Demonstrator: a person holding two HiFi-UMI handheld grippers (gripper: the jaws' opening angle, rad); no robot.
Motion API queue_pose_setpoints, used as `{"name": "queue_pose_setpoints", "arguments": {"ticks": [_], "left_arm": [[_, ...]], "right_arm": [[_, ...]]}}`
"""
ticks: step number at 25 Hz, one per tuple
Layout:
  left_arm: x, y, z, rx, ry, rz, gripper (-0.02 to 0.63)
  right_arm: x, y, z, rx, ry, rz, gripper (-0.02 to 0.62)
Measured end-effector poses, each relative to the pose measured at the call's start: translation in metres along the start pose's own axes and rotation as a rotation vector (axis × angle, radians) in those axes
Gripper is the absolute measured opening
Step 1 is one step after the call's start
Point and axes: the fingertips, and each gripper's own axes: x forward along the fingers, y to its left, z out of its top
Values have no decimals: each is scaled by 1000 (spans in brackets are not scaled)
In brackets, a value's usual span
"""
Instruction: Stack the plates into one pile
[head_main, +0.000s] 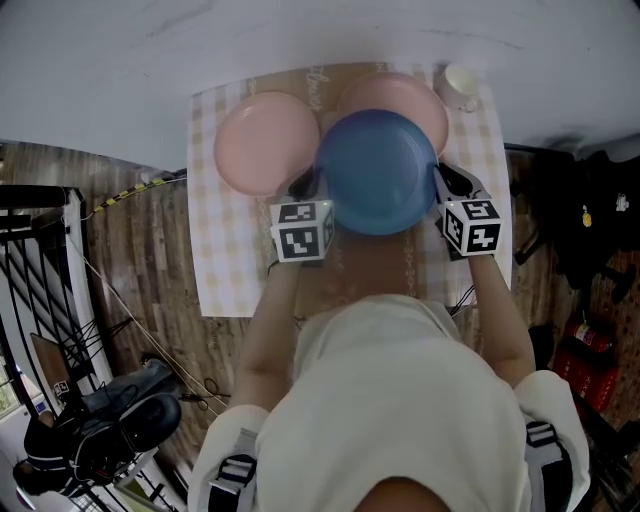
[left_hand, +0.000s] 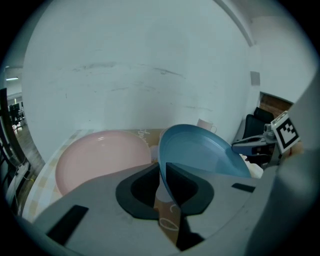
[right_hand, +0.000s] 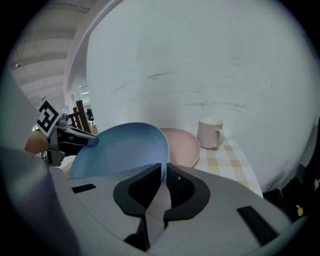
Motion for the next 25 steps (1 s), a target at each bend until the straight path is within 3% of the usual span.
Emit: {"name": "queue_pose_setpoints", "arguments": {"ticks": [25], "left_arm": [[109, -2, 62, 129, 119, -9, 35]], "right_arm": [[53, -68, 44, 30, -22, -136, 26]]}}
